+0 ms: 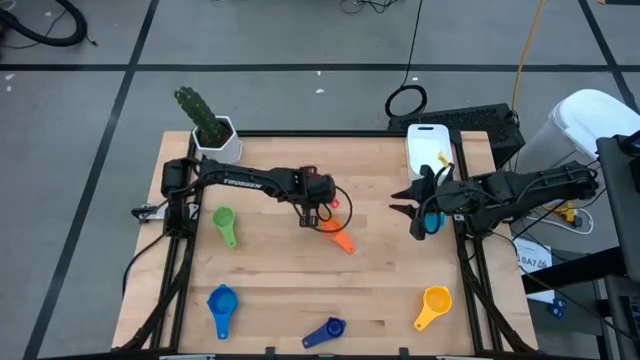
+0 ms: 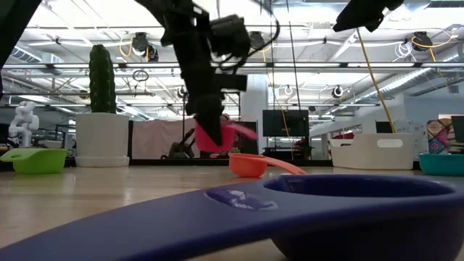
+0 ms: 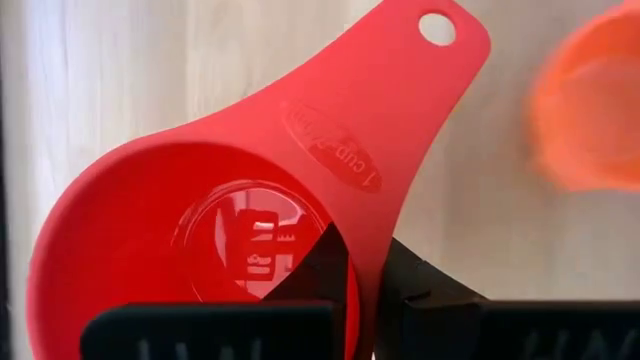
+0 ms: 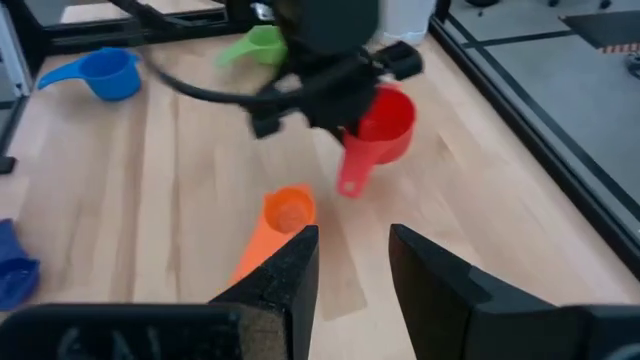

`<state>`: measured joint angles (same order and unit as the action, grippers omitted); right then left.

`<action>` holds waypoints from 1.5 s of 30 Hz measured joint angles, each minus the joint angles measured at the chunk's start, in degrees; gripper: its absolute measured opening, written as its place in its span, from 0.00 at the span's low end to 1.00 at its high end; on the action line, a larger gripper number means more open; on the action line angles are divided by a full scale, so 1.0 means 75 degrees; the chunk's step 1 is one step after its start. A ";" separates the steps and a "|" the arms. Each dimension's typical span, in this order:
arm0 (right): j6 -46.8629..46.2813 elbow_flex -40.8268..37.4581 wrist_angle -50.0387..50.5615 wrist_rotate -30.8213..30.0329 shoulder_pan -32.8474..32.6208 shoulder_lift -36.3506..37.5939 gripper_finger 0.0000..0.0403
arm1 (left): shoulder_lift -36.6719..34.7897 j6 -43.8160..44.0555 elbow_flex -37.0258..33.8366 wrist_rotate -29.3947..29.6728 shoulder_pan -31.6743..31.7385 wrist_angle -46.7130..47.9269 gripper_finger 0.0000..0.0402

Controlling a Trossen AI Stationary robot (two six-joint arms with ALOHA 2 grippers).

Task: Nest measuring cups in basket
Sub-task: Move the red measuring cup to the center of the table, then stack the blue measuring cup on top of the red measuring cup

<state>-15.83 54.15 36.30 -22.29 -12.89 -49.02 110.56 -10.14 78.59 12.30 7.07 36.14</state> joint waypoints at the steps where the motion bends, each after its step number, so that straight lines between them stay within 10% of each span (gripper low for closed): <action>1: -0.0004 0.0000 -0.0053 -0.0001 -0.0054 -0.0023 0.29 | -0.0002 0.0105 -0.0141 -0.0107 0.0055 -0.0079 0.04; 32: -0.0002 0.0000 -0.0444 -0.0025 -0.0296 -0.0045 0.29 | 0.0001 0.0948 -0.1050 -0.1477 -0.1064 -0.1887 0.07; 45: 0.0026 0.0000 -0.0436 0.0004 -0.0296 -0.0045 0.29 | 0.0001 0.1024 -0.1050 -0.1472 -0.1063 -0.1847 0.44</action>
<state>-15.63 54.15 33.04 -22.26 -15.11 -49.36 110.56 -2.46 70.72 1.26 -0.91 22.28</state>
